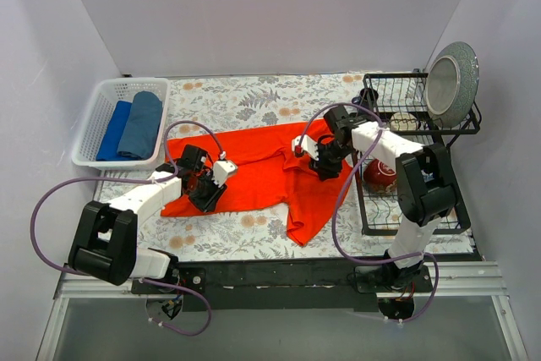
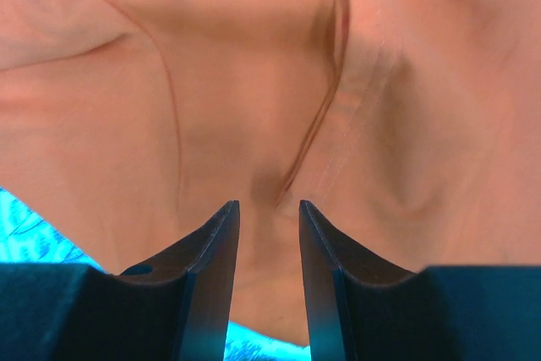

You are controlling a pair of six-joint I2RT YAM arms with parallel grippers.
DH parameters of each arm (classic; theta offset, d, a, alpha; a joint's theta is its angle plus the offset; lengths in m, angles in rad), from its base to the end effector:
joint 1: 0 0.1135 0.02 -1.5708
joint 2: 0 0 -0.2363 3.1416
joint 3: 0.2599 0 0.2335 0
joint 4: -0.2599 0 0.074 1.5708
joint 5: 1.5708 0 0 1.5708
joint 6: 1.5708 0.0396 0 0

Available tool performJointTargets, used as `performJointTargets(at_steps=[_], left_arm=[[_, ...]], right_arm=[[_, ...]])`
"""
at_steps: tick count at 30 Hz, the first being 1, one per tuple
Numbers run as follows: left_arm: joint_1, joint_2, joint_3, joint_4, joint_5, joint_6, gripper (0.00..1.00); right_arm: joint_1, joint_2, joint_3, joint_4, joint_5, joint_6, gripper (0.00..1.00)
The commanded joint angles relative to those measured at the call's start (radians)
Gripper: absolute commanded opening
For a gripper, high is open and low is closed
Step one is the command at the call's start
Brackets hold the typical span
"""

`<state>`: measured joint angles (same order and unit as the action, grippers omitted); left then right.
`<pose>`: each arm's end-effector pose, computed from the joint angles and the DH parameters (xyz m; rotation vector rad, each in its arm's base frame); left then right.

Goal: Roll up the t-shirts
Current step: Fold the T-shirt at the center of the board.

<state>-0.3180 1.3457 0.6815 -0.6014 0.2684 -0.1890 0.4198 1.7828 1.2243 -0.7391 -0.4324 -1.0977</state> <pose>0.2015 -0.0774 0.1450 0.2448 2.8645 -0.4865 0.2878 0.1466 0.1699 -1.9243 1.9107 0.4376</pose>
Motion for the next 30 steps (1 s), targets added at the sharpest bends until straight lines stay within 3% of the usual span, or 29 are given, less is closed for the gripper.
performJointTargets(at_steps=[1, 26, 30], left_arm=[[0.008, -0.036, -0.007, -0.003, -0.017, 0.010, 0.27], [0.019, -0.008, -0.007, 0.017, -0.026, 0.019, 0.27], [0.020, -0.011, -0.011, 0.014, -0.028, 0.020, 0.27]], right_arm=[[0.007, 0.009, -0.023, 0.064, 0.026, -0.051, 0.42], [0.033, 0.021, -0.092, 0.159, 0.080, -0.011, 0.36], [0.042, 0.003, -0.112, 0.191, 0.101, 0.015, 0.29]])
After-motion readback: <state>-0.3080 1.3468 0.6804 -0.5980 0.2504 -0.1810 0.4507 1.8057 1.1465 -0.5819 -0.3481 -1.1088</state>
